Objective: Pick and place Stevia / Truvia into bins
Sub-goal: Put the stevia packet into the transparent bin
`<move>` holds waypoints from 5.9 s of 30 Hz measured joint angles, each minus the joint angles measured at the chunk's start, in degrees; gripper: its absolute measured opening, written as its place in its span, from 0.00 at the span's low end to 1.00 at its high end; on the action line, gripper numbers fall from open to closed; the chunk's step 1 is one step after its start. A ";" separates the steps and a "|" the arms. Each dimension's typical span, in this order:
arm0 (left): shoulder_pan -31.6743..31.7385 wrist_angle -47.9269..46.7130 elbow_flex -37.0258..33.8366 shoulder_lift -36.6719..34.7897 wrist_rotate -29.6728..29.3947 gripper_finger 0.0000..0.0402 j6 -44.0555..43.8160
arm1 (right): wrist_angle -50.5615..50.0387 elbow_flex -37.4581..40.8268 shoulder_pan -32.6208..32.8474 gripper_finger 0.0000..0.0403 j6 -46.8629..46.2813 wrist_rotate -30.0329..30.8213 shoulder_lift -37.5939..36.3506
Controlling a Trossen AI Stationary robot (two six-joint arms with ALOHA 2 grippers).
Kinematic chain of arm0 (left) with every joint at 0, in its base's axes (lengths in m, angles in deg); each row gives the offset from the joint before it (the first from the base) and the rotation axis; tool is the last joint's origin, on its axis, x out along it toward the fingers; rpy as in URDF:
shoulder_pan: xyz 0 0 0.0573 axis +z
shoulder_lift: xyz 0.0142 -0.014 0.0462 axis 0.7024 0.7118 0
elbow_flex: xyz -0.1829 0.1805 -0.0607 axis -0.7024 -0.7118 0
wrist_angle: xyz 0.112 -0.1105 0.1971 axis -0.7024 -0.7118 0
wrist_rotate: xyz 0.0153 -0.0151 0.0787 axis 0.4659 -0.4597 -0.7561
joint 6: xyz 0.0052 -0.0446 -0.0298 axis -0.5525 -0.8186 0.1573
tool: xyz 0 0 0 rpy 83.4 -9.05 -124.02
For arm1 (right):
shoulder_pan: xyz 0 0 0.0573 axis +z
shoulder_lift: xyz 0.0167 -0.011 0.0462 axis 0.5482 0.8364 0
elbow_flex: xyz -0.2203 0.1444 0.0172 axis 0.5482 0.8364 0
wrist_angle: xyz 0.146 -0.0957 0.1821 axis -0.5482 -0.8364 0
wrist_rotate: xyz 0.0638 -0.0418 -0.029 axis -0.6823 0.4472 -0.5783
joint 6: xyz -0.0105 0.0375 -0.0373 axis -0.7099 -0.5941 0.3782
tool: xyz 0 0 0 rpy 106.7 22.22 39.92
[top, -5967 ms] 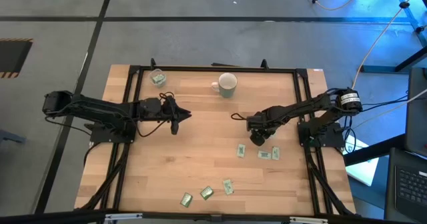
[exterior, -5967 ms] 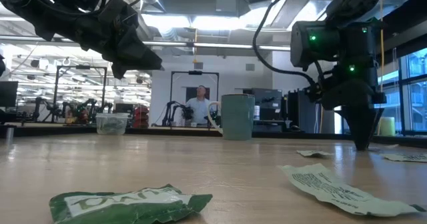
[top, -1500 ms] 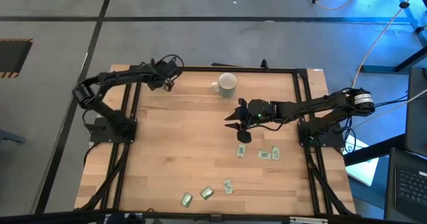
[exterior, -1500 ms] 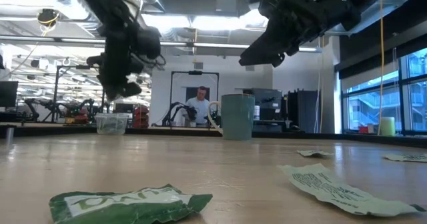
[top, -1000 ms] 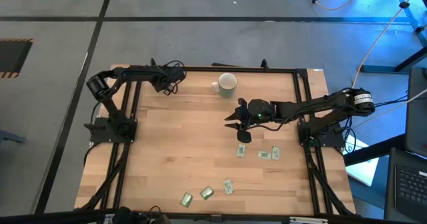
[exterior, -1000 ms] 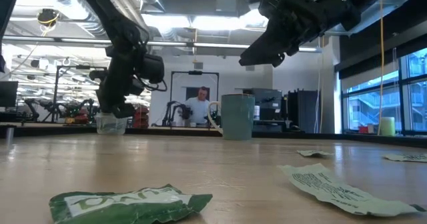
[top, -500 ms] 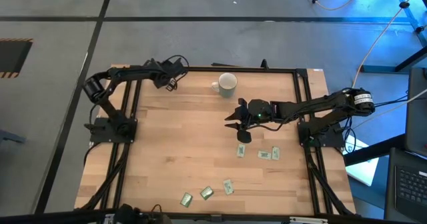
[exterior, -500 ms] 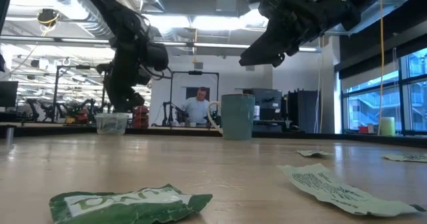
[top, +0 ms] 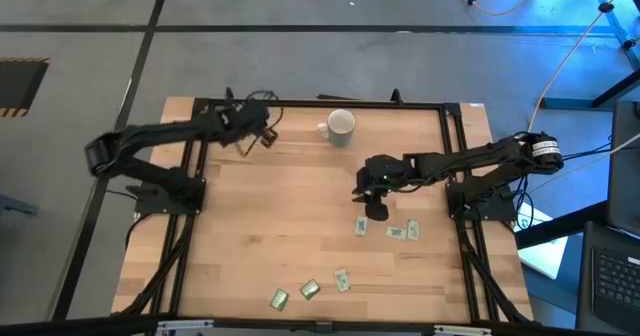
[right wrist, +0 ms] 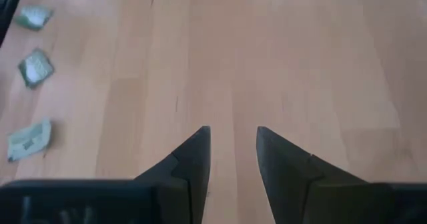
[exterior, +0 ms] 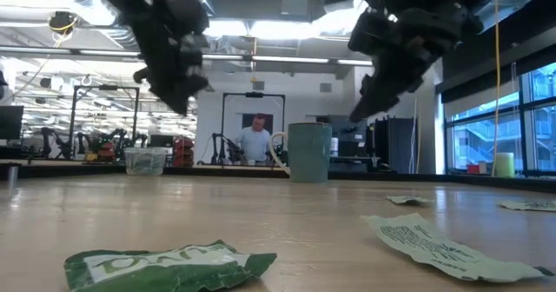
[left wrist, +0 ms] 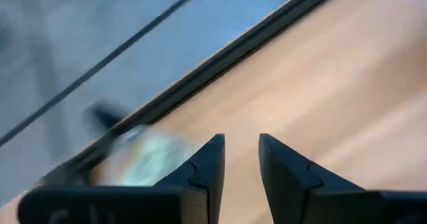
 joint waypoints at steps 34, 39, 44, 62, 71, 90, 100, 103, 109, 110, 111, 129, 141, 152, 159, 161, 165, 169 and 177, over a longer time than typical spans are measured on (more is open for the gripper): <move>-30.60 65.41 -33.24 -17.29 25.63 0.21 -1.47 | -12.36 -4.04 14.14 0.17 -9.14 10.41 13.67; -30.59 65.20 -33.24 -17.29 25.60 0.21 -1.45 | -11.55 -4.37 14.14 0.17 -9.17 10.59 16.86; -30.59 65.15 -33.24 -17.29 25.60 0.21 -1.47 | -11.22 -4.50 14.12 0.17 -9.16 10.71 18.64; -30.59 65.10 -33.27 -17.29 23.16 0.21 -3.94 | -17.98 -10.33 14.20 0.01 -4.72 17.62 19.26; -30.53 64.79 -33.27 -17.29 17.19 0.21 -14.97 | -18.95 -21.94 14.12 0.00 12.21 44.98 19.05; -30.59 68.71 -33.27 -16.82 16.42 0.36 -21.08 | 6.93 -25.79 10.54 0.00 40.75 48.33 18.90; -30.59 68.38 -27.71 -7.94 16.20 0.38 -23.27 | 7.70 -25.79 9.57 0.00 42.36 48.27 18.82; -30.59 68.21 -24.89 -5.08 17.01 0.38 -21.69 | 7.68 -25.79 9.58 0.00 42.44 48.26 18.82; -30.52 66.53 -21.21 -0.31 18.39 0.38 -21.55 | 7.64 -25.81 9.60 0.00 42.70 48.28 18.80; -30.41 66.12 -20.64 0.42 18.40 0.38 -21.53 | 7.67 -25.81 9.60 0.00 42.73 48.28 18.80; -30.37 65.75 -20.46 0.93 18.41 0.38 -21.55 | 7.65 -25.81 9.60 0.00 42.81 48.28 18.80; -30.37 65.80 -19.56 2.05 18.23 0.03 -16.06 | 7.70 -25.86 9.60 0.04 42.01 48.30 18.75; -28.17 58.68 -19.56 -0.62 18.12 0.01 -12.26 | 4.47 -25.90 11.94 0.26 34.07 55.80 18.62; -22.31 20.04 -14.31 -12.04 -4.19 0.01 -7.48 | -2.94 -20.06 10.52 0.29 19.02 54.03 18.64; -13.31 -9.84 -3.75 -10.77 -16.45 0.01 -11.84 | -2.96 -18.78 8.41 0.29 15.87 53.98 18.64; -10.19 -11.12 -2.90 -9.73 -16.38 0.01 -12.37 | -2.67 -18.78 7.97 0.29 15.84 53.99 18.64; -4.77 -11.33 -2.86 -6.08 -17.30 0.01 -9.96 | -1.55 -18.78 7.42 0.29 16.13 53.90 18.67; 0.66 -11.19 -2.69 -0.74 -18.50 0.01 -7.97 | -1.20 -18.78 7.28 0.29 16.24 53.88 18.67; 7.41 -6.26 -2.67 8.84 -19.51 0.01 -2.95 | -0.83 -18.78 7.28 0.29 16.06 53.81 18.69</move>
